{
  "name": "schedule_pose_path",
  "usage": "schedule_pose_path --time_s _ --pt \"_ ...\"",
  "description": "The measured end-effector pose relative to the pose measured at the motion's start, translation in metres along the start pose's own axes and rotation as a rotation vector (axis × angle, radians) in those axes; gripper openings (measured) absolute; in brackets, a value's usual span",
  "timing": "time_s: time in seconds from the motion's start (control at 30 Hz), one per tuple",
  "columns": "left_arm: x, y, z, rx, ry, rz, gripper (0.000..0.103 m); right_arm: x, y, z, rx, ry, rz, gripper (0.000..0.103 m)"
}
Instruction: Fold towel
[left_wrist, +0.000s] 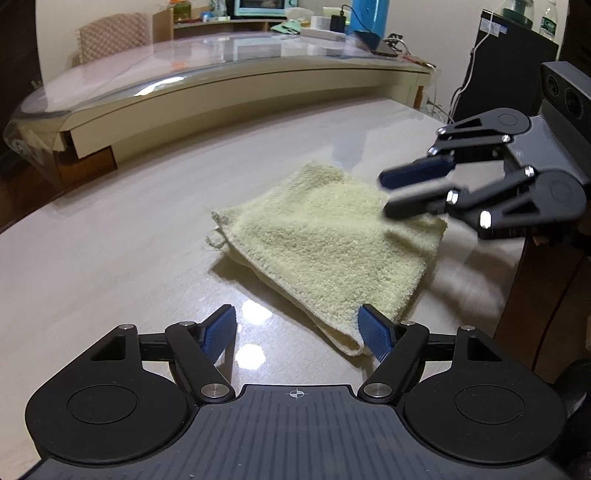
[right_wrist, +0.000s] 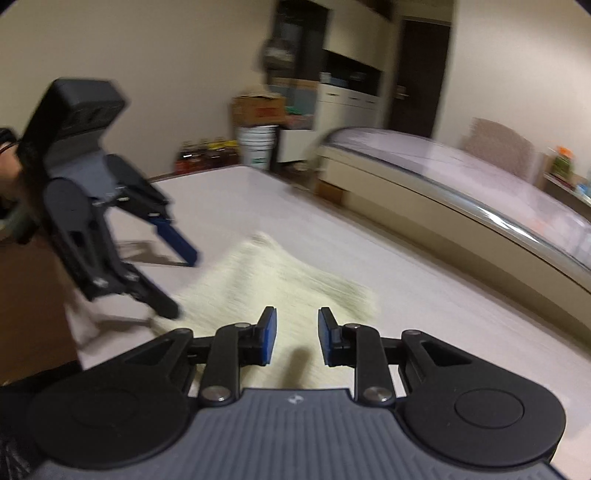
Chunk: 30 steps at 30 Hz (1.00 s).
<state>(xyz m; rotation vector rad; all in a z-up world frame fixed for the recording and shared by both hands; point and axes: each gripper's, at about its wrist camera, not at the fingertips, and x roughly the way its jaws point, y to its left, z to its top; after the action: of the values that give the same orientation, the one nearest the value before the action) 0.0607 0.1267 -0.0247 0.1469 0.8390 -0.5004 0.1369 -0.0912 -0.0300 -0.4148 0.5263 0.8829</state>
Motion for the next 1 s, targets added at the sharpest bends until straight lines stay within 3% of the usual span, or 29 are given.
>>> schedule_pose_path --time_s 0.1,0.27,0.43,0.63,0.77,0.87,1.0 --pt "0.000 -0.001 0.000 -0.003 -0.006 0.000 0.078 0.016 0.005 0.004 -0.023 0.029 0.034 0.018" --pt "-0.002 -0.001 -0.002 -0.010 -0.019 0.003 0.078 0.030 0.006 0.011 -0.049 0.055 0.075 0.018" --pt "-0.001 -0.002 -0.003 -0.009 -0.024 0.003 0.079 0.027 -0.002 0.033 -0.033 -0.007 0.078 0.018" --pt "-0.001 -0.003 -0.003 -0.012 -0.029 0.004 0.079 0.075 0.004 0.047 -0.101 0.080 0.083 0.018" --pt "-0.001 -0.002 -0.004 -0.017 -0.036 0.001 0.079 0.068 -0.009 0.047 -0.027 0.055 0.109 0.018" --pt "-0.001 -0.002 -0.004 -0.018 -0.039 0.000 0.080 0.049 -0.034 0.043 0.033 0.015 0.021 0.018" --pt "0.000 -0.001 -0.004 -0.013 -0.036 -0.003 0.080 0.039 -0.066 0.028 0.109 0.042 -0.047 0.018"
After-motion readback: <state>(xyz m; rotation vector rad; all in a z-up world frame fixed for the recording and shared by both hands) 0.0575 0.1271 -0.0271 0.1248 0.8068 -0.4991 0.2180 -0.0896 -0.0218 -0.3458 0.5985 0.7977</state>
